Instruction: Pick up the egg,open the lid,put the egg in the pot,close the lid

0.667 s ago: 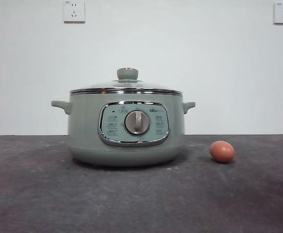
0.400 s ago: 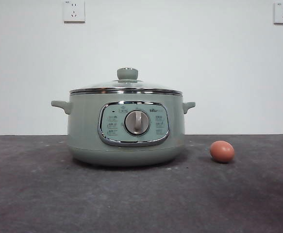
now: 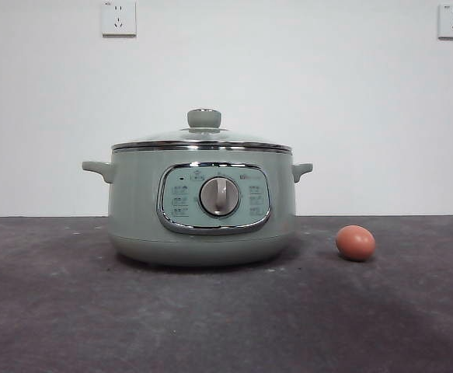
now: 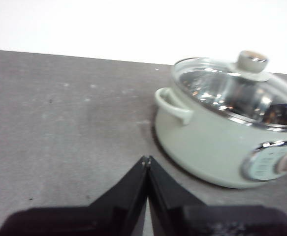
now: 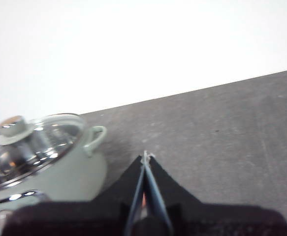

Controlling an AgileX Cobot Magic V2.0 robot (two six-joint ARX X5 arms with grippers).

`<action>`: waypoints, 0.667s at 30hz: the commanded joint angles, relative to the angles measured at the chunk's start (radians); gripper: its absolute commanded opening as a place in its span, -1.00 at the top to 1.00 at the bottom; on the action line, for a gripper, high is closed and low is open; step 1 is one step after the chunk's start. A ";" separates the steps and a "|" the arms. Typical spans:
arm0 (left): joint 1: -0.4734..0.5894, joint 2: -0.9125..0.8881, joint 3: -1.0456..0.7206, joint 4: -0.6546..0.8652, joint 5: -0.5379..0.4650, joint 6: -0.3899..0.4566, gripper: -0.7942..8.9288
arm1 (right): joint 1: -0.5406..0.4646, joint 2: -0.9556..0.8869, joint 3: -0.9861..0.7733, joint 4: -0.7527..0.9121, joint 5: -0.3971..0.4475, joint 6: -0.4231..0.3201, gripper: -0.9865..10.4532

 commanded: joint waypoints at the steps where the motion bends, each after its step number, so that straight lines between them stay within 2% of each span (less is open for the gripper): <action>1: 0.002 0.068 0.102 -0.061 0.042 0.007 0.85 | 0.000 0.081 0.117 -0.071 -0.060 -0.021 0.85; 9: 0.002 0.272 0.439 -0.273 0.206 0.098 0.85 | 0.000 0.330 0.471 -0.399 -0.183 -0.185 0.85; 16: 0.001 0.397 0.702 -0.522 0.233 0.227 0.85 | 0.000 0.472 0.708 -0.631 -0.199 -0.298 0.85; 20: 0.001 0.425 0.755 -0.573 0.233 0.246 0.85 | 0.000 0.500 0.769 -0.667 -0.198 -0.317 0.85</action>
